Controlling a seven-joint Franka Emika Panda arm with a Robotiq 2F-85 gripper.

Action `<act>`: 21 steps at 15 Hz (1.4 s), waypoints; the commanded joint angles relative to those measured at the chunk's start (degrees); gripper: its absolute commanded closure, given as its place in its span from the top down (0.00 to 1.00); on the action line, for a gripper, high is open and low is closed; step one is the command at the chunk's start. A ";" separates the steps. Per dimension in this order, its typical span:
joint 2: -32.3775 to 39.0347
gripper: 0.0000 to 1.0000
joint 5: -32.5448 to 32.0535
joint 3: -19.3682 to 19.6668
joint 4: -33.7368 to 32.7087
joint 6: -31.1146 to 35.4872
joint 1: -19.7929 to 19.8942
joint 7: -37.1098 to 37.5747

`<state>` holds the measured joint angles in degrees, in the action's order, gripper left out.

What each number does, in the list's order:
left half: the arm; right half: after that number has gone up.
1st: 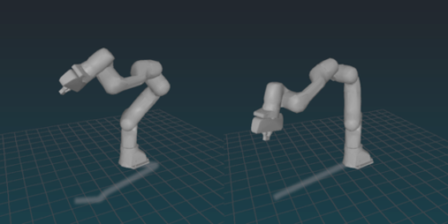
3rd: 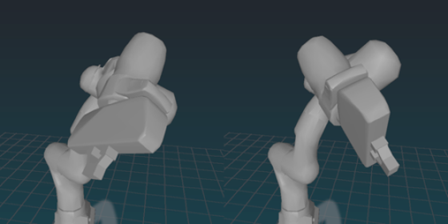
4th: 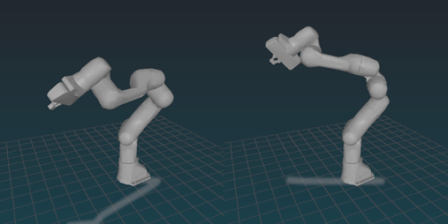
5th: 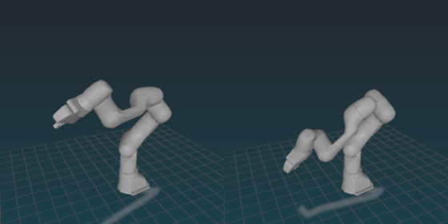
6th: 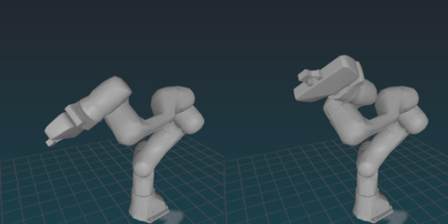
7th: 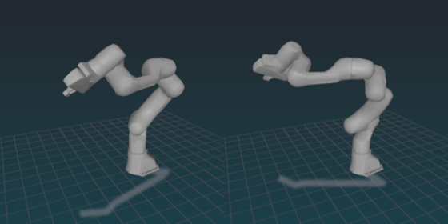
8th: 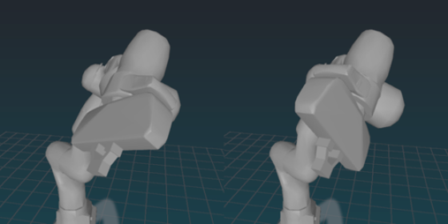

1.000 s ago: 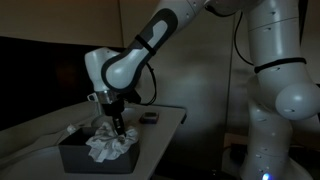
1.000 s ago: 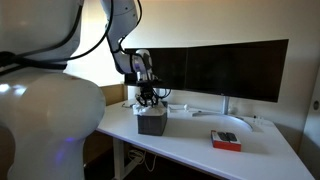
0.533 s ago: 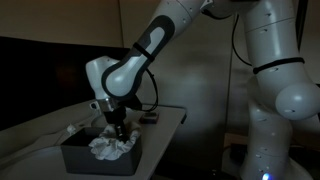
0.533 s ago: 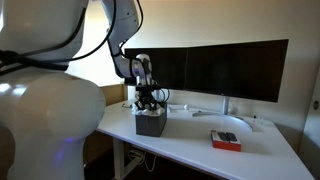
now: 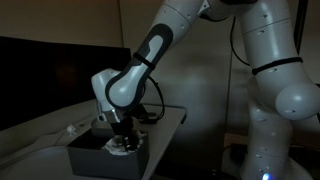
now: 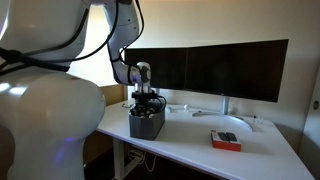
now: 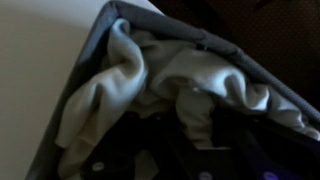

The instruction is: Put the shirts inside the basket

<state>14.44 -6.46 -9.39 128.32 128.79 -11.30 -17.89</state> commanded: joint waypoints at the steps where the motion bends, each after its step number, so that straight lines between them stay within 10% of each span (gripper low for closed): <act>1: 2.16 0.10 2.66 -1.15 2.99 1.91 1.31 -0.18; 4: 2.44 0.10 3.03 -1.02 2.51 1.82 1.38 -0.19; 5: 1.89 0.44 2.75 -0.87 2.12 1.45 1.35 0.28; 14: -2.79 0.94 -0.42 -1.21 -1.46 0.81 0.92 -0.78; 21: -4.51 1.00 -7.34 -1.85 -8.76 0.33 -0.46 -0.34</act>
<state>11.26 -11.07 -10.81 121.28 128.79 -11.22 -18.02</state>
